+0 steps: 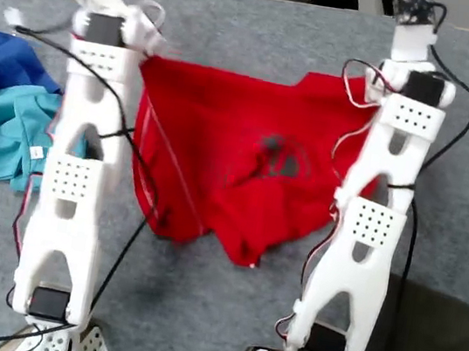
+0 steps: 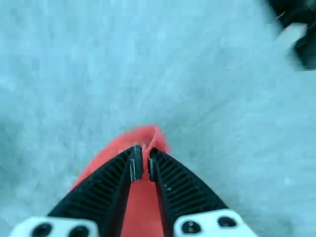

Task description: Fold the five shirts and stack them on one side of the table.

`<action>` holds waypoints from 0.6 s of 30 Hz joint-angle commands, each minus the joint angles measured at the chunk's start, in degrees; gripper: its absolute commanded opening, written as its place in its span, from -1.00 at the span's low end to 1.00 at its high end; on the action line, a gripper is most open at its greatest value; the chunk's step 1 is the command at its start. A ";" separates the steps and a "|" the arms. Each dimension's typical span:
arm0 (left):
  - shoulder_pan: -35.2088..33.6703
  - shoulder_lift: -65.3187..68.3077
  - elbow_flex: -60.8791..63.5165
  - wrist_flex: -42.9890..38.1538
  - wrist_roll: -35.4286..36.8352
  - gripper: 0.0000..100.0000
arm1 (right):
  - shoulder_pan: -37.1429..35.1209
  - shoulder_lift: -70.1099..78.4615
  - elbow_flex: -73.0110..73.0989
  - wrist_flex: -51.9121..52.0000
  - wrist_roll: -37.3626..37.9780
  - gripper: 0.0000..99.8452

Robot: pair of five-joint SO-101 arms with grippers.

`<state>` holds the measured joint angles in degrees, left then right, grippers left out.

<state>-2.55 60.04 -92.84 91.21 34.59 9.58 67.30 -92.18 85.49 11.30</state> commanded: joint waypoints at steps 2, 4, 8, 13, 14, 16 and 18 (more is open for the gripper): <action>-2.02 -15.43 -2.99 -0.09 -9.05 -0.96 | -3.38 -15.78 -3.47 4.31 -0.70 -0.99; -1.93 -20.26 -2.99 1.49 -11.52 -0.96 | -3.82 -22.90 -3.38 5.36 -0.70 -0.99; -1.49 -29.05 -2.99 3.43 -15.30 -0.96 | -3.74 -37.76 -3.38 5.10 -0.70 -0.99; -1.41 -38.55 -2.99 3.78 -20.31 -0.96 | -3.74 -53.76 -3.38 2.46 -0.26 -0.99; -1.41 -40.40 -2.99 3.78 -21.54 -0.96 | -3.74 -56.22 -3.38 1.58 -0.26 -0.99; -1.41 -44.26 -2.99 3.87 -24.97 -0.96 | -3.65 -60.35 -3.30 -0.44 -0.26 -0.99; -1.41 -48.13 -2.99 4.48 -27.96 -0.96 | -3.82 -63.52 -3.30 -2.99 -0.26 -0.99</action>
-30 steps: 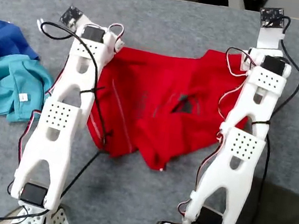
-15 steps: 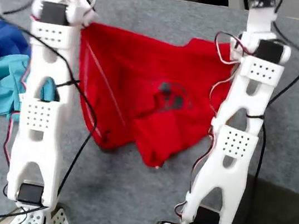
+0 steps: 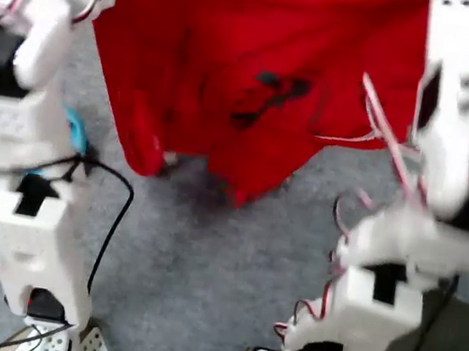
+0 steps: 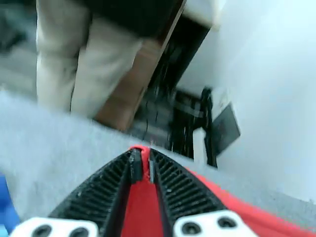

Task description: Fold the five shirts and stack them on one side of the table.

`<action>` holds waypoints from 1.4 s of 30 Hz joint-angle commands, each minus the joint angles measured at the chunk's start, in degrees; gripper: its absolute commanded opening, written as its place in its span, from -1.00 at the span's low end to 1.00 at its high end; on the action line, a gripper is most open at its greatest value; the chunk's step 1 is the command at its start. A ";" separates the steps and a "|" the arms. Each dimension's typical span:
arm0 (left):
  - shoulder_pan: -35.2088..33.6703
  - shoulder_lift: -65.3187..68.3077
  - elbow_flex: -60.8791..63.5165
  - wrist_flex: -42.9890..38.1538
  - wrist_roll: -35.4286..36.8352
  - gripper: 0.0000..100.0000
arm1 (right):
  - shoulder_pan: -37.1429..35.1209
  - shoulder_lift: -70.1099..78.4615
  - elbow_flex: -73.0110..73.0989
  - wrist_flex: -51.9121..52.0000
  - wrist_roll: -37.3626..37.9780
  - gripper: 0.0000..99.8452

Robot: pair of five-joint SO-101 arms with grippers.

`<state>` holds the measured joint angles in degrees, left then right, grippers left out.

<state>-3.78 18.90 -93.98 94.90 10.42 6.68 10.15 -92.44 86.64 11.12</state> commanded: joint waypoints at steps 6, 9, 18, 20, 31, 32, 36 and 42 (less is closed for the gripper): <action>-0.26 -18.51 -1.85 4.66 -12.84 -0.96 | -1.10 -12.44 -2.95 -13.63 -0.09 -0.99; -0.35 -22.81 -1.76 5.89 -15.56 -0.96 | -1.10 -15.16 -2.95 -15.03 -0.09 -0.99; -0.79 -36.09 12.22 5.89 -18.46 -0.96 | -1.01 -20.79 -2.95 -9.93 4.84 -0.99; -0.79 -39.87 17.49 5.89 -18.46 -0.96 | -1.10 -22.02 -2.95 -7.21 6.24 -0.99; -0.79 -65.63 57.85 5.89 -23.12 -0.96 | -0.92 -32.13 -2.95 6.42 13.71 -0.99; -0.79 -68.18 61.27 5.89 -23.65 -0.96 | -0.84 -33.27 -2.95 7.03 14.86 -0.99; -0.79 -77.67 73.41 5.89 -24.18 -0.96 | -1.10 -36.79 -2.86 8.00 16.53 -0.99; -0.79 -83.47 83.34 5.80 -23.74 -0.96 | -1.10 -37.49 6.46 7.65 16.62 -0.99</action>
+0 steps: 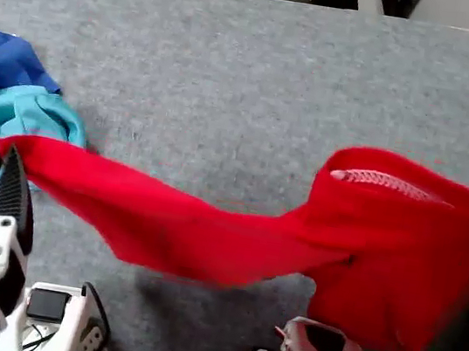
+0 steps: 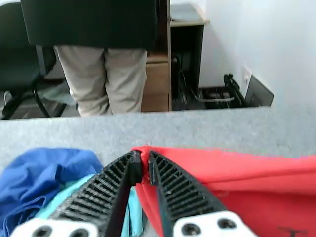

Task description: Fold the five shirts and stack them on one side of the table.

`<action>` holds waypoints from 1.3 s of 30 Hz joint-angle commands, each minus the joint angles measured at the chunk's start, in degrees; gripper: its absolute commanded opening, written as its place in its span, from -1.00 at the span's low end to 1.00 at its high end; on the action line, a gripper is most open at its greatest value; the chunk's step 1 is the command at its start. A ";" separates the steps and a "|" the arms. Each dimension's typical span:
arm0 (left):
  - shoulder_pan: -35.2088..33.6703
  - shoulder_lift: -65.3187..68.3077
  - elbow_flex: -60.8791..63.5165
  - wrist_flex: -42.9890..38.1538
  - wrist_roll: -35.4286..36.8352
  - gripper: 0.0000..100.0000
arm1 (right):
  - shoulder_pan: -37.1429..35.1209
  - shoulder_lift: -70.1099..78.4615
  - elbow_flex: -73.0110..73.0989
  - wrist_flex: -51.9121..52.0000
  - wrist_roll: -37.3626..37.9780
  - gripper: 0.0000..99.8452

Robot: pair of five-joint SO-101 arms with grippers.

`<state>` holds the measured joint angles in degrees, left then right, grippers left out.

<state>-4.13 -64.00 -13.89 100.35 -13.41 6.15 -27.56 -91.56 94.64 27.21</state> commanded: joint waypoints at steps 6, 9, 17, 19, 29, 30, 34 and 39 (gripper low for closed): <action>-0.44 -0.57 14.77 -11.43 0.18 -0.96 | -0.75 1.63 26.07 -8.70 0.09 -0.99; -2.55 -0.48 24.09 -24.35 0.26 -0.96 | -0.66 3.65 37.93 -16.88 0.18 -0.99; -8.09 9.10 51.60 -73.14 11.87 -0.96 | -0.57 14.11 66.77 -43.69 0.00 -0.99; -7.12 14.37 54.77 -82.02 12.48 -0.96 | -0.66 17.54 70.20 -48.70 0.00 -0.99; -5.36 46.29 36.66 -87.91 12.75 -0.96 | -2.86 40.84 62.99 -58.73 -0.88 -0.99; -5.36 49.19 34.11 -87.91 12.75 -0.96 | -2.86 42.77 60.70 -58.73 -2.20 -0.99; -5.36 59.03 24.44 -87.21 12.66 -0.96 | -2.59 49.36 51.21 -57.67 -6.07 -0.99; -5.36 68.26 9.05 -76.04 12.66 -0.96 | -2.77 55.69 39.08 -49.23 -6.42 -0.99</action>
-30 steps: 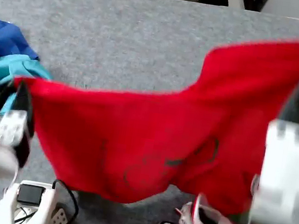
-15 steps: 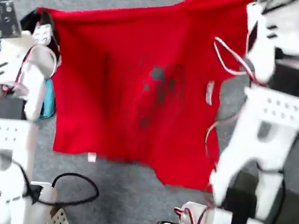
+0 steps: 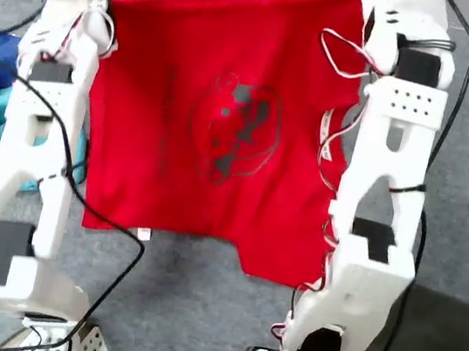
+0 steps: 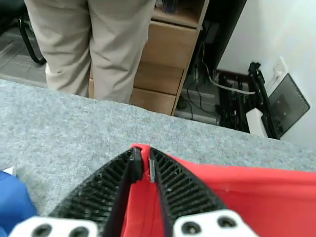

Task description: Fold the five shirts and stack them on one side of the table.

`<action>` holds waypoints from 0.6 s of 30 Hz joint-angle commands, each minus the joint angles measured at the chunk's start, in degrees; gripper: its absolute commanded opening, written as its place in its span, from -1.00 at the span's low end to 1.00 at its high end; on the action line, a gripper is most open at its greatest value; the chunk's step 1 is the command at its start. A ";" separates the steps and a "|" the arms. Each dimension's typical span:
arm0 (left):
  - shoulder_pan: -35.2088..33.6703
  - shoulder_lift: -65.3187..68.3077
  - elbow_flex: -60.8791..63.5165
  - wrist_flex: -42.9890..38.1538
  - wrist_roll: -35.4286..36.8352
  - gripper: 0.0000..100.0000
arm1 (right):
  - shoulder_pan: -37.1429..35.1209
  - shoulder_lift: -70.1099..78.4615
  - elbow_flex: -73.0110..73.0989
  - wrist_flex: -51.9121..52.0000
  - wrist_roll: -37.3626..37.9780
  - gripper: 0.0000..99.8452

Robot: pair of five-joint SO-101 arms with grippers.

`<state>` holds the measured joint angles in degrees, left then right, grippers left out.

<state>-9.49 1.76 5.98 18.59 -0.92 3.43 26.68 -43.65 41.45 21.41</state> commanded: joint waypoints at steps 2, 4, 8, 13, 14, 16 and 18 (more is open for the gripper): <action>-0.09 5.41 -16.35 11.08 0.18 -0.96 | -0.04 2.95 -13.41 9.23 -0.62 -0.99; -0.35 7.52 -21.01 16.62 0.18 -0.96 | -0.13 4.00 -17.63 15.38 -0.53 -0.99; -0.44 8.31 -27.43 28.31 -0.18 -0.96 | -0.22 4.53 -23.78 28.84 2.37 -0.99; -0.09 8.31 -33.32 42.37 -0.26 -0.96 | -2.42 4.26 -29.32 47.47 10.20 -0.99; 0.00 8.31 -34.02 45.19 -0.35 -0.96 | -2.86 4.26 -30.81 50.73 11.16 -0.99; 0.09 8.31 -34.90 50.90 -0.35 -0.96 | -3.74 4.44 -34.15 56.70 11.96 -0.99; 0.26 8.31 -34.29 55.47 -1.85 -0.96 | -4.00 4.62 -36.88 60.84 11.87 -0.99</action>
<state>-9.49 10.81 -25.85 68.00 -1.19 0.53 31.43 -75.21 96.13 32.57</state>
